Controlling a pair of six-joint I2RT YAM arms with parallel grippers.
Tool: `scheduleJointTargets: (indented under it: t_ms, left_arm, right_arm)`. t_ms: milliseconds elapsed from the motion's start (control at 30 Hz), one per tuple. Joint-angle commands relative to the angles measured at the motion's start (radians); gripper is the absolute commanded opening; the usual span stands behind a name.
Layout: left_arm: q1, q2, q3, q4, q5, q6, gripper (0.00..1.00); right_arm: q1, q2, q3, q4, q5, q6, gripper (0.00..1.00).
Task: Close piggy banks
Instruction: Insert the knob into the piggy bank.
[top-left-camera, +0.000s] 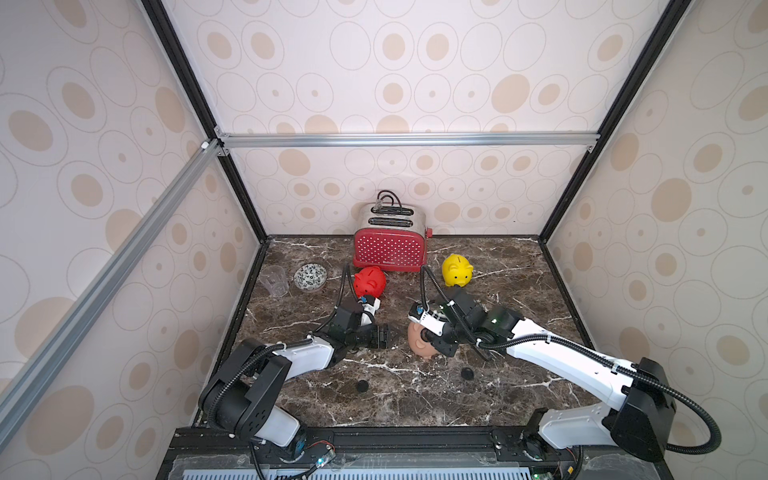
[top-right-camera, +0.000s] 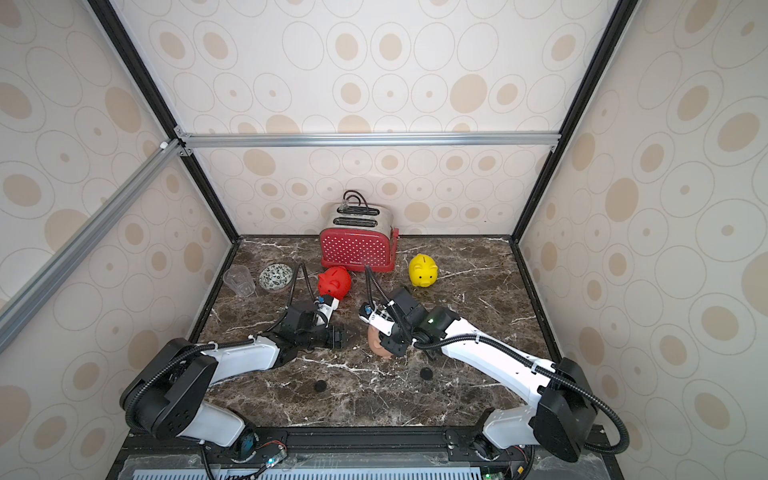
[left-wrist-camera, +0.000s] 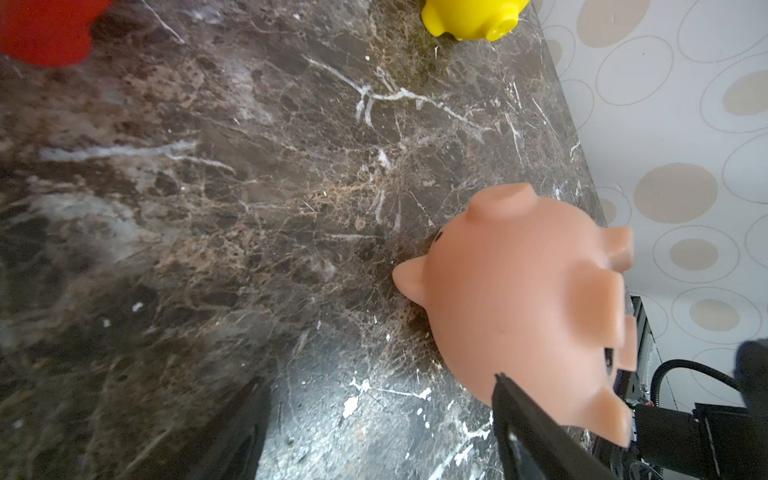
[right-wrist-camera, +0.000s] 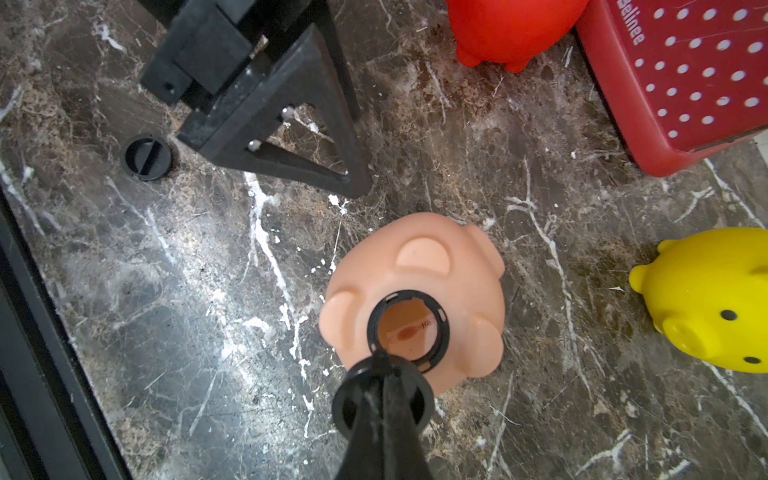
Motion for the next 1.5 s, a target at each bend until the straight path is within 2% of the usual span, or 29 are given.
scheduleJointTargets:
  t_ms: [0, 200, 400, 800, 1467]
  left_arm:
    - [0.005, 0.005, -0.001, 0.025, -0.009, 0.012, 0.83]
    - [0.005, 0.023, 0.006, 0.032, -0.005, 0.004, 0.83]
    - [0.006, 0.046, 0.007, 0.045, 0.002, -0.007, 0.83]
    - [0.005, 0.054, 0.013, 0.045, 0.003, -0.013, 0.83]
    - [0.005, 0.055, 0.01, 0.046, 0.006, -0.016, 0.82]
  right_arm:
    - [-0.005, 0.041, 0.058, -0.032, 0.079, 0.053, 0.0]
    - [-0.009, 0.117, 0.186, -0.158, 0.081, 0.156, 0.0]
    - [-0.015, 0.185, 0.251, -0.24, 0.031, 0.222, 0.0]
    - [-0.014, 0.209, 0.212, -0.223, 0.011, 0.342, 0.0]
    - [-0.012, 0.254, 0.186, -0.189, 0.053, 0.424, 0.0]
